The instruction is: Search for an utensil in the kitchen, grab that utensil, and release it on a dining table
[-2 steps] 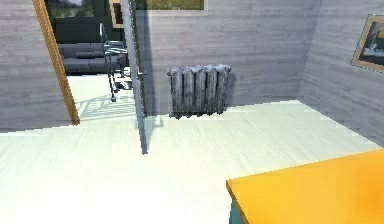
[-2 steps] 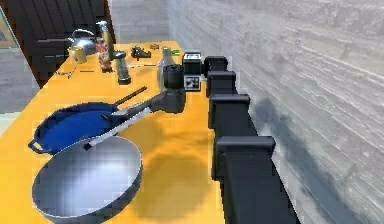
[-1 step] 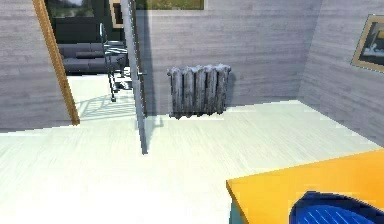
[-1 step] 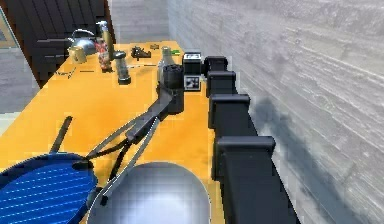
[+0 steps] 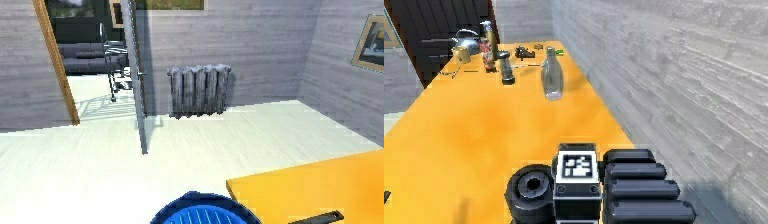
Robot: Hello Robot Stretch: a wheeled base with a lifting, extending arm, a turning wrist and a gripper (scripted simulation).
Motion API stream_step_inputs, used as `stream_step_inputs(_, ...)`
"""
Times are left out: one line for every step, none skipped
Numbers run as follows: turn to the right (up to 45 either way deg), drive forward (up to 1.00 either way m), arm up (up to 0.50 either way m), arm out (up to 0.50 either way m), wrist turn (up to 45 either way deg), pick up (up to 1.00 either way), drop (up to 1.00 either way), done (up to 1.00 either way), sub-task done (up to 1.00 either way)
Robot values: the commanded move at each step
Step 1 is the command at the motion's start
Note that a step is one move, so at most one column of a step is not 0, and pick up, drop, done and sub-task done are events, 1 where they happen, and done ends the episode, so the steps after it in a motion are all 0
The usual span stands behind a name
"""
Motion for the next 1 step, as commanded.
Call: stream_step_inputs(-45.0,0.0,0.0,0.0,0.0,0.0,0.0,0.0,0.0)
